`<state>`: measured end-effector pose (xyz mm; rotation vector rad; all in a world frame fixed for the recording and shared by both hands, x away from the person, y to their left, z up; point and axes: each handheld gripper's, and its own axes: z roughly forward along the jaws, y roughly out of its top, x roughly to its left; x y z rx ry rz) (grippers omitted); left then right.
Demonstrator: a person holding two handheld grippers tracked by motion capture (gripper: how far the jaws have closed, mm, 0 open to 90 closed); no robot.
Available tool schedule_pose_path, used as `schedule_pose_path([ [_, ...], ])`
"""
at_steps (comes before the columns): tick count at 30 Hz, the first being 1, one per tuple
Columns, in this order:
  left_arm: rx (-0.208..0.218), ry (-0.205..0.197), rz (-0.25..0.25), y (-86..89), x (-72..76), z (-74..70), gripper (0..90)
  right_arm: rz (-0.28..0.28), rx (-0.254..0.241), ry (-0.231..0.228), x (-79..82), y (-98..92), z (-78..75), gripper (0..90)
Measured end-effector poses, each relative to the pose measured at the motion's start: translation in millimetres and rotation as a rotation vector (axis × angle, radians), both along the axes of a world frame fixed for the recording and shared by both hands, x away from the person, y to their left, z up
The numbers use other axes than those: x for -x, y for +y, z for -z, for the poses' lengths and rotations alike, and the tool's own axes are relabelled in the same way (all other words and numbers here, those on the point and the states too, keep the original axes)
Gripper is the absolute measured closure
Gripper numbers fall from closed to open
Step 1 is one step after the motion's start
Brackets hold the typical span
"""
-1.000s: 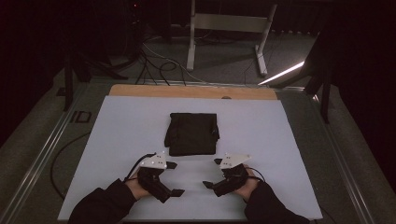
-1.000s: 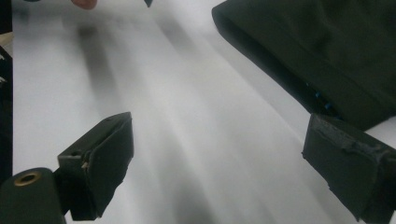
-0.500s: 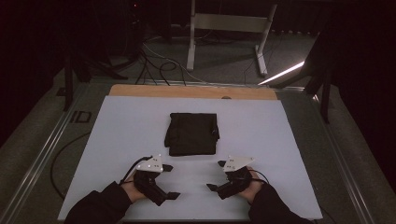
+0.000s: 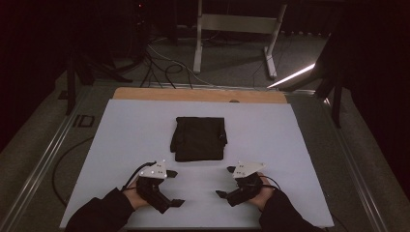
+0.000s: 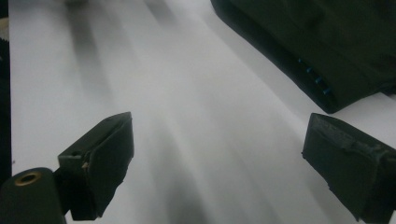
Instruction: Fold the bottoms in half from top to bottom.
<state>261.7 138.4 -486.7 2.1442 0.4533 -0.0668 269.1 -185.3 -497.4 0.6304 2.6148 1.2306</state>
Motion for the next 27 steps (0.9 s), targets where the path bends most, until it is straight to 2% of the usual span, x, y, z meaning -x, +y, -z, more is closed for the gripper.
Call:
schedule_pose_path([
  [11,0.005,-0.009,-0.038,20.6,5.7,-2.5,0.0,0.027,-0.008,-0.006,3.1,-9.5,-2.7,9.0],
  [17,0.011,-0.004,-0.077,39.1,9.4,-2.4,0.0,0.067,-0.025,-0.016,6.1,-27.2,-5.0,9.0],
  [22,0.000,-0.003,-0.104,51.7,10.8,-1.2,0.0,0.099,-0.028,-0.016,8.4,-38.8,-7.2,9.0],
  [27,-0.001,0.006,-0.115,60.0,11.7,-0.9,0.0,0.123,-0.026,-0.020,9.3,-47.1,-8.2,9.0],
])
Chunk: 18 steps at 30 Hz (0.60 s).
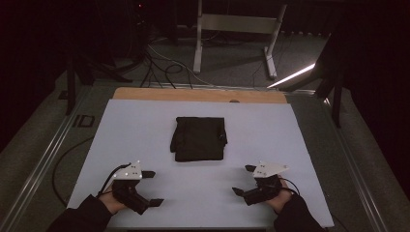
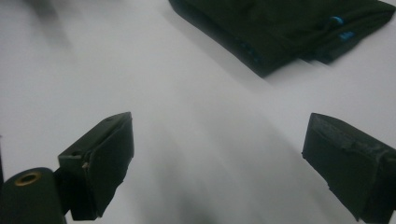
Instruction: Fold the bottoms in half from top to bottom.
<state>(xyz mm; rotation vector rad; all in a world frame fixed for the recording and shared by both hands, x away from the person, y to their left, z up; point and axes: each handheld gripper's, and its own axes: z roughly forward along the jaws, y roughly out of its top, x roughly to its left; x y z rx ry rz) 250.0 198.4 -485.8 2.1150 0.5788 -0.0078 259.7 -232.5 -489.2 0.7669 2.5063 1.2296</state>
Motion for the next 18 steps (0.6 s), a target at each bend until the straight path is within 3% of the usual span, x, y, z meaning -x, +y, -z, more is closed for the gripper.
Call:
schedule_pose_path([
  [11,0.001,-0.006,-0.025,16.7,2.8,-2.0,0.0,0.090,-0.011,-0.026,7.3,-34.7,-1.7,9.0],
  [18,0.008,-0.002,-0.054,31.2,4.4,-1.6,0.0,0.131,-0.019,-0.018,12.1,-47.6,-0.6,9.0],
])
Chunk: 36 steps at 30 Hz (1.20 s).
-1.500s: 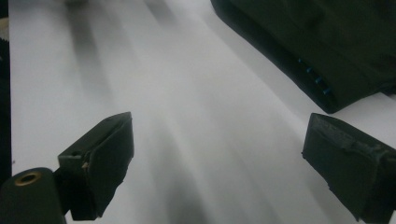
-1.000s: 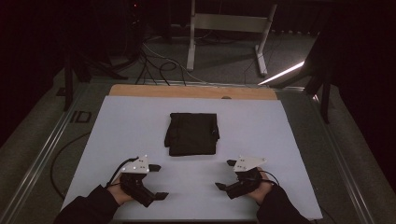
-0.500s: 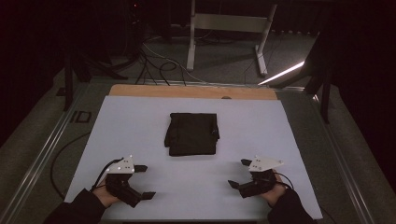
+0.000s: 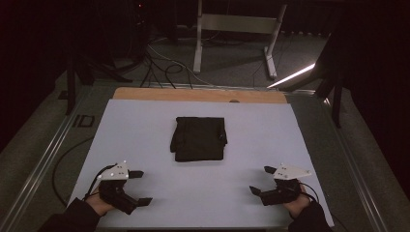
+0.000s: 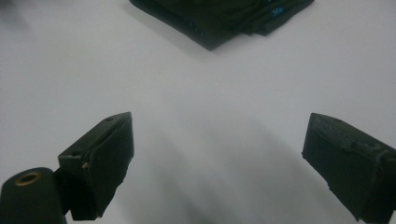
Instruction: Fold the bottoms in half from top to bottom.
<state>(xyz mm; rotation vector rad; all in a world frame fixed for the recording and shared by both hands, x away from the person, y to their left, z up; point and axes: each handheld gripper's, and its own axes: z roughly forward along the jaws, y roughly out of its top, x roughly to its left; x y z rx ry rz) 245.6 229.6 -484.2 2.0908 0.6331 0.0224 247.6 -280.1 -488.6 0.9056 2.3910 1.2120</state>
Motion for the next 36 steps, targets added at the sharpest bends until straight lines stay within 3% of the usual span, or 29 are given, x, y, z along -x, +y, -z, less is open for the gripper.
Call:
schedule_pose_path([
  [8,-0.002,0.013,-0.051,17.0,1.6,4.0,0.0,0.042,-0.002,0.006,7.0,-13.9,3.0,9.0],
  [14,0.012,0.014,-0.095,26.4,-0.9,4.4,0.0,0.060,-0.012,0.007,2.4,-17.4,5.9,9.7],
  [36,0.020,-0.004,-0.066,16.1,1.2,2.5,0.0,0.034,0.009,0.008,-4.6,-4.1,7.9,9.7],
])
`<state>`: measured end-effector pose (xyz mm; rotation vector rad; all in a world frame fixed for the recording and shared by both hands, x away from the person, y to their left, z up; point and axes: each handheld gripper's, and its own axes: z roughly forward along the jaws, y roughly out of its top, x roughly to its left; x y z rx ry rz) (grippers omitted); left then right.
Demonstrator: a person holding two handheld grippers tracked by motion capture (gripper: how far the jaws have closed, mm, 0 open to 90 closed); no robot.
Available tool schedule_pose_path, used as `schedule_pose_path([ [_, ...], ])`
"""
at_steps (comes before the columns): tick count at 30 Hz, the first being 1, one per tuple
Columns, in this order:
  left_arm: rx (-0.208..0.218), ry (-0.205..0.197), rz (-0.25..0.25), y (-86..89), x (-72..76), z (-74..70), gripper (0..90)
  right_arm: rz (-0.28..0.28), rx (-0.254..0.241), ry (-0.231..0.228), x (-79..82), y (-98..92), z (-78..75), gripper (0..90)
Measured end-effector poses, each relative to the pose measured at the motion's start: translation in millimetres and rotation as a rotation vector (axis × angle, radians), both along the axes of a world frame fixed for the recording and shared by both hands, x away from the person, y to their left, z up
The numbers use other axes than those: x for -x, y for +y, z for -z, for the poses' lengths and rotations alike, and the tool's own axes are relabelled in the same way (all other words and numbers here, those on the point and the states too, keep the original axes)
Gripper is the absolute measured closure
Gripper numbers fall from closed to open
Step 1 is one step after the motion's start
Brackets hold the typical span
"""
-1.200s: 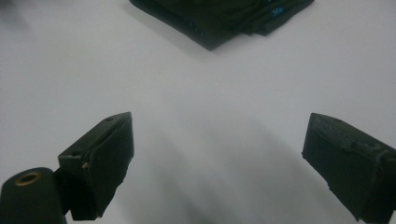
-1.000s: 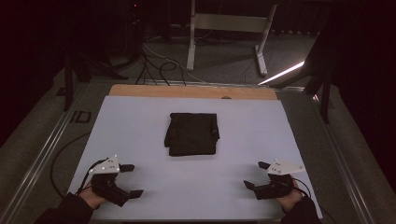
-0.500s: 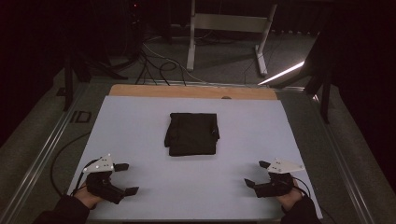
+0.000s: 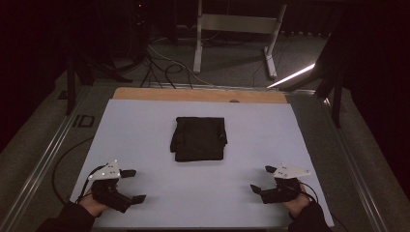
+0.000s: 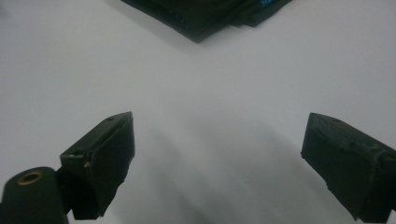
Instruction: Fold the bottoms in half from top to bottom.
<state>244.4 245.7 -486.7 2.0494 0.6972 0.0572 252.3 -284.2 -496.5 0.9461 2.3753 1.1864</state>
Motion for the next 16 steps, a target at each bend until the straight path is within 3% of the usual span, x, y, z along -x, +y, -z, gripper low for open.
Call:
schedule_pose_path([
  [16,0.010,0.003,0.017,-6.6,1.7,-0.3,0.0,-0.005,0.009,-0.003,1.2,1.6,0.0,9.7],
])
